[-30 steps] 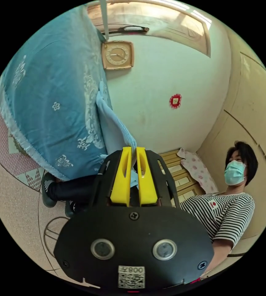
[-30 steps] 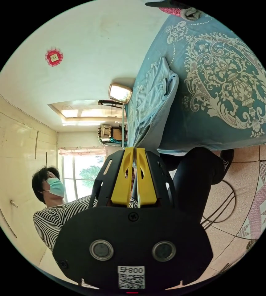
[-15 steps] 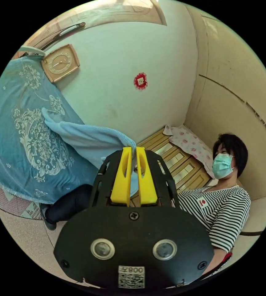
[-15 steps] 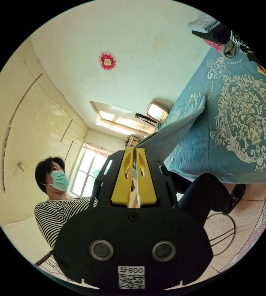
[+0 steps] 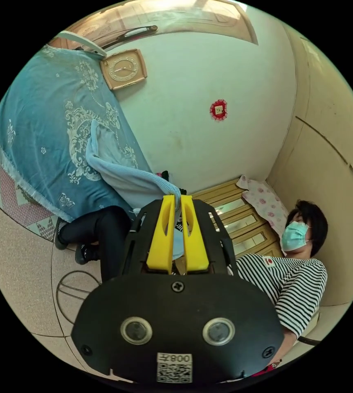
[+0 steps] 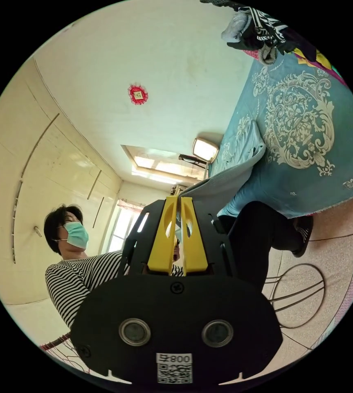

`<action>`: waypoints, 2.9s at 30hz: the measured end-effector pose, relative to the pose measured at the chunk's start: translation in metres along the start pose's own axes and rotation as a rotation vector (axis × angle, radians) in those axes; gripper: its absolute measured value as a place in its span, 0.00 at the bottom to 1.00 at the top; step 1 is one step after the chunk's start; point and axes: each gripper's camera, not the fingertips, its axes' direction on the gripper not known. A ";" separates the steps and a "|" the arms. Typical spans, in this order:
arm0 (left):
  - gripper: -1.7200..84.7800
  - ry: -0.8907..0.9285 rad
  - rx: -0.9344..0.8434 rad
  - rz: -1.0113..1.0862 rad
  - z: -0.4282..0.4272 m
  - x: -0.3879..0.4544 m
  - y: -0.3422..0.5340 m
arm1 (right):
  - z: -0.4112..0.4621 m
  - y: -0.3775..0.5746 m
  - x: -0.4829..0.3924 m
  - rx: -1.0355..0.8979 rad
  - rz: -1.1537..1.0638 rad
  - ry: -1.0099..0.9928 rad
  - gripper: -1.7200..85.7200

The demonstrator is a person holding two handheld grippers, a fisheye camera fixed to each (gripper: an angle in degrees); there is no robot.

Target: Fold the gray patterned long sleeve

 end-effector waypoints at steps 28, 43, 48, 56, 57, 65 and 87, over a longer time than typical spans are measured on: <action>0.11 -0.280 0.093 -0.277 0.183 -0.218 -0.428 | 0.280 -0.488 0.233 -0.133 0.299 0.417 0.05; 0.14 -0.458 -0.437 0.107 0.371 -0.178 -0.483 | 0.435 -0.497 0.169 -0.322 -0.197 0.818 0.07; 0.12 -0.576 -0.605 0.193 0.439 -0.184 -0.507 | 0.443 -0.519 0.171 -0.239 -0.168 0.755 0.04; 0.05 -0.731 -0.742 0.255 0.522 -0.197 -0.541 | 0.624 -0.527 0.216 -0.786 -0.285 0.819 0.02; 0.04 -0.739 -0.754 0.255 0.530 -0.198 -0.548 | 0.648 -0.529 0.223 -0.846 -0.298 0.843 0.02; 0.03 -0.828 -0.723 0.321 0.573 -0.195 -0.604 | 0.727 -0.562 0.227 -0.900 -0.382 0.911 0.02; 0.02 -0.954 -0.726 0.348 0.603 -0.206 -0.673 | 0.832 -0.599 0.200 -0.980 -0.579 0.999 0.02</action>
